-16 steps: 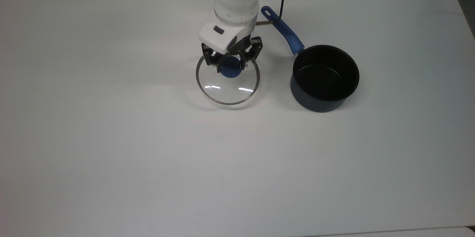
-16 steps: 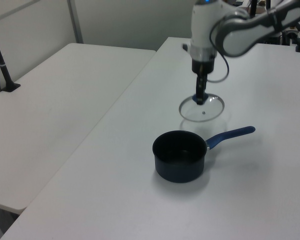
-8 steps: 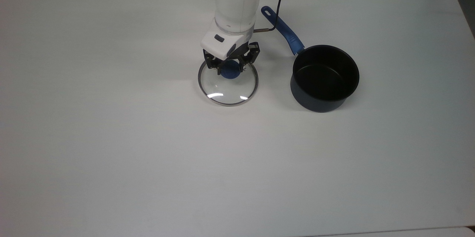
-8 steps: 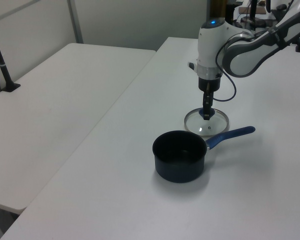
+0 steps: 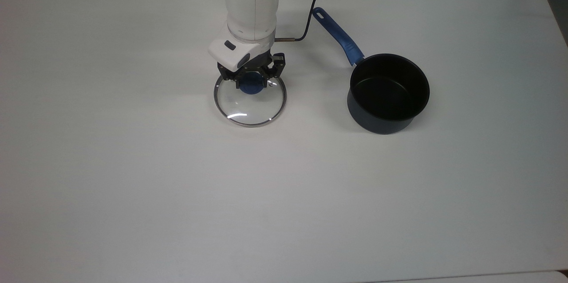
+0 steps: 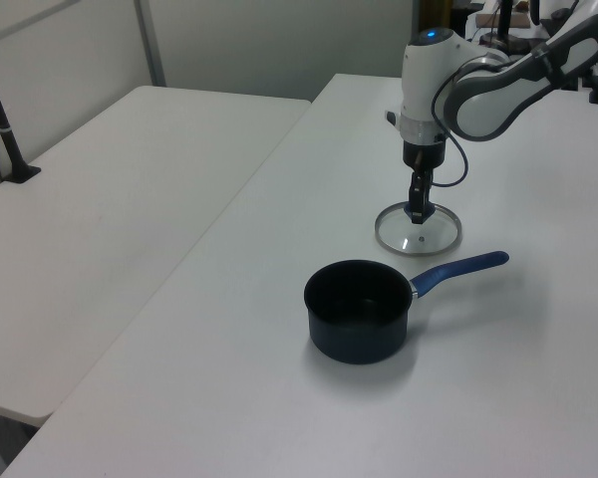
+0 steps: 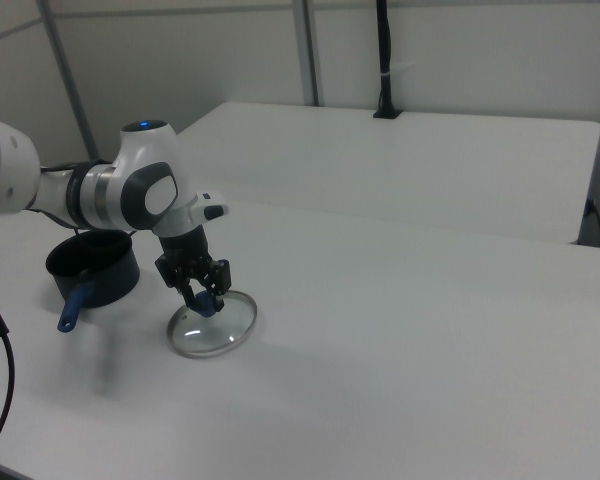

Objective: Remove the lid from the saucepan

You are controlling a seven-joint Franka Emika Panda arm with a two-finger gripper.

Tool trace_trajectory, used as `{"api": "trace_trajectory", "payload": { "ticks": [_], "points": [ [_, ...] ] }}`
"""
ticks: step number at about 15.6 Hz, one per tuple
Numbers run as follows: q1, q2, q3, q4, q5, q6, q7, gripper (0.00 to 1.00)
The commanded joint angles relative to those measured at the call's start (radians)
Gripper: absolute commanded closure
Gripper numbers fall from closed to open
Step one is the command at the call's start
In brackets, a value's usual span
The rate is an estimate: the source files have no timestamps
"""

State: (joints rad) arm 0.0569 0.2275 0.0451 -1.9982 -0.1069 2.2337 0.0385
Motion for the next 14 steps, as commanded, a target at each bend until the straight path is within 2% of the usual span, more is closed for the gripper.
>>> {"api": "trace_trajectory", "payload": {
  "ticks": [1,5,9,14],
  "points": [
    [0.004,-0.020,0.002,-0.025,-0.027,-0.005,0.035,0.00],
    [0.001,-0.046,0.002,0.076,-0.025,-0.138,0.041,0.00],
    [0.008,-0.114,0.002,0.171,-0.014,-0.298,0.070,0.00],
    [0.012,-0.246,0.001,0.180,-0.008,-0.433,0.100,0.00]
  ]
}}
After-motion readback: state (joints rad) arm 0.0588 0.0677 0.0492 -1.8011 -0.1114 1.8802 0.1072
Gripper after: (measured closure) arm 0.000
